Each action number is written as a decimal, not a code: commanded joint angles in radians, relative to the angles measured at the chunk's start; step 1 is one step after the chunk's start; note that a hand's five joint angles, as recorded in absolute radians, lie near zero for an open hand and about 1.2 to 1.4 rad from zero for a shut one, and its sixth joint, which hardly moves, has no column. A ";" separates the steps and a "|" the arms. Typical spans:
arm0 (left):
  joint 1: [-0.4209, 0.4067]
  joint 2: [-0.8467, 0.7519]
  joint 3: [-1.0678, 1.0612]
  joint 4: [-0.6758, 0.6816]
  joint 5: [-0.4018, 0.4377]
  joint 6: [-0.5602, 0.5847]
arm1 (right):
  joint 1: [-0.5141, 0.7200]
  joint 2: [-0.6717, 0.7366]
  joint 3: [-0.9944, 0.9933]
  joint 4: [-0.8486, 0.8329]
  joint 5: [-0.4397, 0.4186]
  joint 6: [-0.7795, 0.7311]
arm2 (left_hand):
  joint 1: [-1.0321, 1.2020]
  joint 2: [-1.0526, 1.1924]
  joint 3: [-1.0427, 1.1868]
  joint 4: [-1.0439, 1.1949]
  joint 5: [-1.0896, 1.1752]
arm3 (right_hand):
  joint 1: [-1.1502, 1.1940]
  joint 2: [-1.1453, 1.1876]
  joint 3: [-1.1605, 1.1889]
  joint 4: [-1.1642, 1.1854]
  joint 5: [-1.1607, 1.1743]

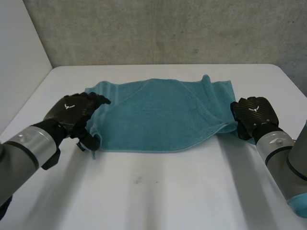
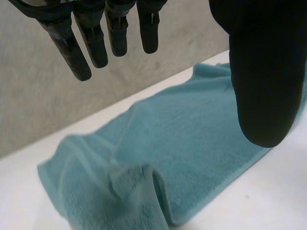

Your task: Fold the laundry

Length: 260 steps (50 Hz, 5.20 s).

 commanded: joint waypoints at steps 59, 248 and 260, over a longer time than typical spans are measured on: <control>0.003 -0.263 0.075 0.359 -0.426 0.062 | -0.102 0.008 -0.122 0.276 -0.054 0.079 | 1.122 1.135 1.129 1.133 1.146 | -0.282 -0.489 -0.492 -0.498 -0.471; 0.172 -0.300 -0.025 0.422 -0.251 0.352 | -0.246 0.126 -0.202 0.216 0.003 -0.101 | 1.122 1.135 1.129 1.133 1.146 | 0.418 0.211 0.207 0.202 0.228; 0.242 -0.024 -0.166 0.151 -0.245 0.553 | -0.297 0.006 -0.154 0.530 -0.005 -0.412 | 1.122 1.135 1.129 1.133 1.146 | 0.418 0.211 0.207 0.202 0.228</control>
